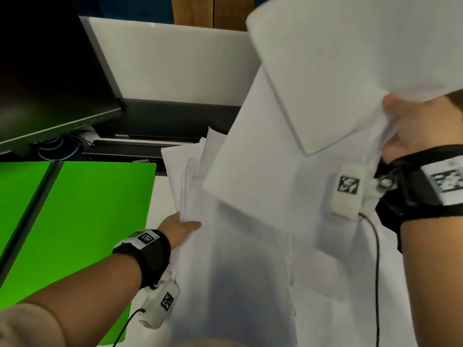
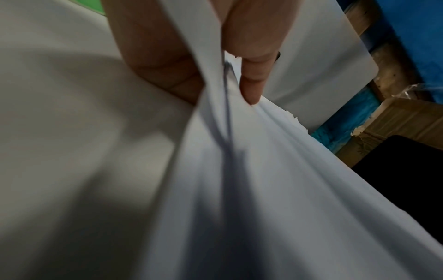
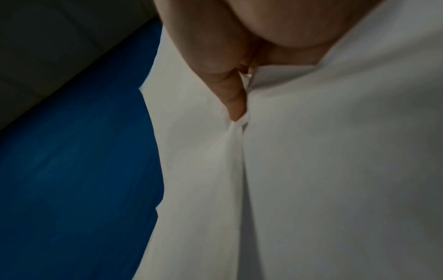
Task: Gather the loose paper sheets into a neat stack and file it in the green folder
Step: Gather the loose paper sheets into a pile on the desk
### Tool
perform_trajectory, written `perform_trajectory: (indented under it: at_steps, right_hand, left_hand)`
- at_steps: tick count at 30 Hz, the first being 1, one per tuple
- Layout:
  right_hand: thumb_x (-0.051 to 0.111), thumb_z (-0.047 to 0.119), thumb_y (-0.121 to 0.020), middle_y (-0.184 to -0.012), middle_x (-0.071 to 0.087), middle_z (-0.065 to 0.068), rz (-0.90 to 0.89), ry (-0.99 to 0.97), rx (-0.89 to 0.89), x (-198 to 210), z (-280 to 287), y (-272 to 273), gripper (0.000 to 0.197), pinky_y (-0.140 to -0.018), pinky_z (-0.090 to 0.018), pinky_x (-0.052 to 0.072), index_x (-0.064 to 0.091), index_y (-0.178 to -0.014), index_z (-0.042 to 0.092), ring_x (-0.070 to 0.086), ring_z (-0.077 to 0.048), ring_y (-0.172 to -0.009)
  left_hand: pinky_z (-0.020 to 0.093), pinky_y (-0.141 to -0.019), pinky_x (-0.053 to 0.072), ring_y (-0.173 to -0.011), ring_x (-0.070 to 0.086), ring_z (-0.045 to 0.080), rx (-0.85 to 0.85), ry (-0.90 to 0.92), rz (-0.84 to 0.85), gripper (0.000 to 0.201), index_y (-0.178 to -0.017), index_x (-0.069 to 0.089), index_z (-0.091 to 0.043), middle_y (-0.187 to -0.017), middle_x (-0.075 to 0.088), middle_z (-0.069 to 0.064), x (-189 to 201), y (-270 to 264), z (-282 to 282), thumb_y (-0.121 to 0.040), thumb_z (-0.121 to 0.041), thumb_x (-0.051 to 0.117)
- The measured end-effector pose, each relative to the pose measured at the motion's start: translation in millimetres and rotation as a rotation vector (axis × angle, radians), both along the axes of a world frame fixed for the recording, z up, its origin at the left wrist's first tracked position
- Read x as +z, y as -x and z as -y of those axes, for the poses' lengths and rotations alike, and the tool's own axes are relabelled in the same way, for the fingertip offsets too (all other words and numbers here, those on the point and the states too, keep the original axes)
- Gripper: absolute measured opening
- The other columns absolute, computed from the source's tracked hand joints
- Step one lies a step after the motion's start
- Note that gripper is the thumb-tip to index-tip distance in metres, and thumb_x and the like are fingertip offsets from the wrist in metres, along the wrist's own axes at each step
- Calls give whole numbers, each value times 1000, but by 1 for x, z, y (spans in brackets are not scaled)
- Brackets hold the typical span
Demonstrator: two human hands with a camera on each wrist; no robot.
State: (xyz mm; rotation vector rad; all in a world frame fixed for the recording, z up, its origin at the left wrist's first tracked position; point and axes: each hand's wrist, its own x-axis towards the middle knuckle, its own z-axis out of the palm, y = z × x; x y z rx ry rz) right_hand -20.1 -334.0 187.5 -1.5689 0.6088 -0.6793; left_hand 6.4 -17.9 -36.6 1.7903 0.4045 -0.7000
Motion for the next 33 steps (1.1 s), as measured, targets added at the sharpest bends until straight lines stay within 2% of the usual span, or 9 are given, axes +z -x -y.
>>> perform_trajectory:
  at_steps: [3, 5, 8, 13, 15, 18, 23, 30, 33]
  right_hand:
    - [59, 2, -87, -96, 61, -5, -124, 22, 51, -50, -20, 1, 25, -47, -2, 43, 61, -112, 0, 59, 9, -51]
    - [59, -1, -85, -100, 63, -11, -274, 36, 73, -94, -37, 9, 28, -57, -10, 46, 61, -113, -2, 64, -14, -74]
    - [63, -1, -82, -108, 65, -15, -574, 37, 200, -157, -41, 24, 31, -74, -23, 42, 62, -113, -4, 57, -19, -88]
    - [62, 0, -83, -74, 58, -2, -1005, 108, 553, -190, -40, 45, 16, -45, -12, 43, 59, -73, 12, 52, -13, -62]
    - [64, 0, -80, -87, 62, -8, -972, 116, 530, -195, -38, 43, 12, -58, -20, 52, 58, -85, 9, 58, -18, -71]
    - [67, 8, -78, -105, 59, -10, -886, 108, 367, -202, -41, 38, 40, -87, -36, 50, 51, -115, 6, 57, -26, -93]
    - [58, -1, -81, -107, 60, -9, -810, 150, 385, -214, -64, 36, 40, -87, -33, 49, 50, -120, 1, 58, -26, -96]
    - [72, 27, -75, -137, 41, -21, -1030, 245, -114, -187, 9, 39, 72, -103, -43, 36, 37, -136, 10, 44, -39, -123]
    - [81, 28, -63, -130, 50, -24, -1040, -10, -98, -187, 33, 51, 86, -99, -42, 43, 39, -133, 0, 52, -41, -116]
  left_hand:
    - [45, -105, 41, -110, 59, 33, 75, 45, -51, 59, -118, 59, -9, -121, 63, 15, 4, -2, 0, -76, -49, 63]
    - [43, -104, 42, -108, 60, 31, 150, 93, -134, 64, -114, 60, -11, -115, 64, 12, 4, -2, -2, -79, -64, 51]
    - [45, -103, 43, -108, 60, 32, 218, 129, -191, 76, -120, 57, -12, -119, 63, 13, 3, -5, -6, -77, -73, 40]
    - [46, -101, 45, -109, 60, 33, 250, 125, -180, 86, -124, 56, -11, -120, 63, 13, 2, -9, -6, -73, -77, 41]
    - [47, -104, 42, -112, 59, 33, 200, 71, -177, 102, -127, 55, -12, -125, 62, 13, -3, -10, -7, -55, -84, 50]
    - [44, -107, 40, -116, 56, 31, 77, 0, -103, 78, -127, 53, -8, -128, 59, 13, -2, -7, -4, -73, -64, 59]
    - [42, -98, 48, -105, 63, 33, 5, -17, -8, 35, -109, 64, -7, -114, 67, 18, -3, -3, 1, -76, -16, 73]
    - [41, -96, 49, -103, 64, 33, 4, 7, -5, 24, -95, 64, -13, -108, 68, 17, -4, -3, 0, -74, -14, 75]
    - [39, -93, 50, -100, 65, 31, -7, 42, -6, 26, -86, 65, -18, -104, 69, 16, -2, -2, -1, -66, -17, 82]
